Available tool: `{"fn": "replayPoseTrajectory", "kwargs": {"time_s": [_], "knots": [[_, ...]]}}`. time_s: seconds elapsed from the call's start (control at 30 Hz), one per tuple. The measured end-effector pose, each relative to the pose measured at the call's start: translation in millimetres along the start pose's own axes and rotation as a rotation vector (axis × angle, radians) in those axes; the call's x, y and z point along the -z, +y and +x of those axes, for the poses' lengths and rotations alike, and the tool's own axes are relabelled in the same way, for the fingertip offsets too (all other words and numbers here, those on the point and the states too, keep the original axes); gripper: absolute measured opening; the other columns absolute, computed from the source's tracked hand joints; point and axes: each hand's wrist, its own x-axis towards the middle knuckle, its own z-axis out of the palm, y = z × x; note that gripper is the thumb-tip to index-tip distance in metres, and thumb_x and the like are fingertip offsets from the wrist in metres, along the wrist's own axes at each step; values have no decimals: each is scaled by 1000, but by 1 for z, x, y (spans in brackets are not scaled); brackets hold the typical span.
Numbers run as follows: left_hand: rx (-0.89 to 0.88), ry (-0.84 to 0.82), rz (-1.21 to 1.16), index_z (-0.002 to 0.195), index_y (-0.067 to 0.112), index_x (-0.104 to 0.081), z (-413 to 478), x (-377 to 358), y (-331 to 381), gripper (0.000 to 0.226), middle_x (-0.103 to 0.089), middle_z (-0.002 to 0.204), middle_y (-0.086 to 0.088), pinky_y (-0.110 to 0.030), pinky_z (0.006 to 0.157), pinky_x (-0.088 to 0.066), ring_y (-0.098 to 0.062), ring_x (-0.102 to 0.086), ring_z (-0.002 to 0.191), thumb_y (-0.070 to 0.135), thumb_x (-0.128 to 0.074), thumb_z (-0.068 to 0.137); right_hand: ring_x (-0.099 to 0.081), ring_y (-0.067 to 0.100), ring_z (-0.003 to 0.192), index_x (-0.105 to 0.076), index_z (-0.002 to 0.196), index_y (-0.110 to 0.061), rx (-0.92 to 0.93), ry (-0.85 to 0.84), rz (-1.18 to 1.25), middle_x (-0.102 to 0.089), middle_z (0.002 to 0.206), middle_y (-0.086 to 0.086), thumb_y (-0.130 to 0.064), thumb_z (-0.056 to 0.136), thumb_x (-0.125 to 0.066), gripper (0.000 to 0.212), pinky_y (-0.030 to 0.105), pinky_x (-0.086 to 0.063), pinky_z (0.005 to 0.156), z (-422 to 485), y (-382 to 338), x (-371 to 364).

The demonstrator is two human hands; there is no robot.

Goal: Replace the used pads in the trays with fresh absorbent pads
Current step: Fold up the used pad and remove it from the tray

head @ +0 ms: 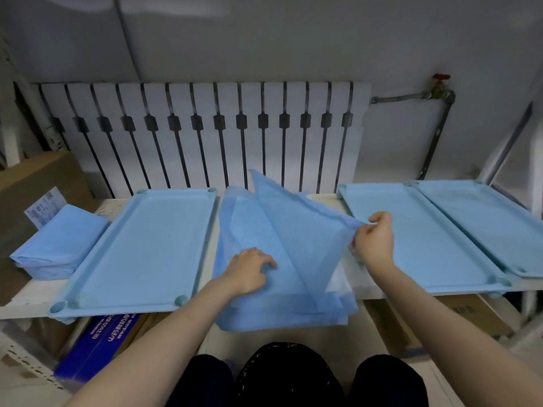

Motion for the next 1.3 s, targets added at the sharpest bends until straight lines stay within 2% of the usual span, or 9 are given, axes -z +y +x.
{"fn": "replayPoseTrajectory", "kwargs": {"time_s": [0.13,0.3,0.47,0.63,0.77,0.93,1.03,1.13,1.3], "knots": [[73,-133,88,128,28,-54,3,-23,3,45,-51,131,-8,-39,102,-40,-29,-48,124,19,-45,85,-51,32,72,-54,89,-12,-7,-9,-393,-58,78,12,-2,86,-39,19,36,-40,63,10,28,43],[166,-38,201,112,22,-58,5,-24,10,30,-56,123,-3,-35,92,-43,-25,-53,116,19,-43,86,-57,26,111,-56,114,-13,-40,-408,-1170,-58,120,7,-13,88,-49,27,32,-46,83,-4,27,50],[77,-65,128,90,17,-63,12,-25,11,20,-62,107,-7,-33,83,-48,-26,-57,104,13,-45,82,-52,27,109,-57,109,-11,373,-410,-978,-49,116,8,-25,88,-46,27,31,-41,75,-27,19,-2],[37,-146,139,96,14,-67,15,-20,7,23,-65,109,-7,-31,87,-47,-24,-59,104,11,-47,84,-52,31,115,-50,119,-8,274,-586,-987,-51,120,12,-46,88,-50,49,38,-45,90,-43,29,-46],[138,-137,253,97,18,-62,19,-11,0,22,-63,113,-5,-34,84,-48,-25,-58,106,17,-44,85,-54,30,115,-54,118,-8,293,-546,-984,-54,123,13,-22,91,-47,31,33,-45,91,-33,32,-52],[141,54,136,101,19,-62,29,-3,4,25,-63,114,-4,-32,87,-48,-24,-57,108,15,-45,83,-59,30,100,-60,92,-10,131,-520,-546,-63,104,15,-7,88,-45,16,30,-43,80,-2,37,-48],[88,116,84,118,17,-57,39,3,15,34,-58,121,-7,-35,92,-46,-26,-53,114,13,-49,85,-48,19,73,-42,68,-20,32,-585,-223,-49,72,1,-5,93,-44,29,28,-31,60,9,23,-36],[15,179,-3,135,16,-44,47,11,27,51,-51,132,-7,-36,99,-42,-26,-46,124,11,-50,84,-44,15,67,-47,74,-19,-81,-684,109,-48,73,1,-7,96,-41,26,28,-34,60,11,3,-25],[-162,293,-220,150,22,-21,49,33,45,83,-33,149,-4,-34,110,-30,-25,-31,136,0,-49,75,-54,29,92,-53,103,-5,-330,-900,639,-58,98,16,-7,82,-48,22,38,-43,78,8,-28,-9]]}}
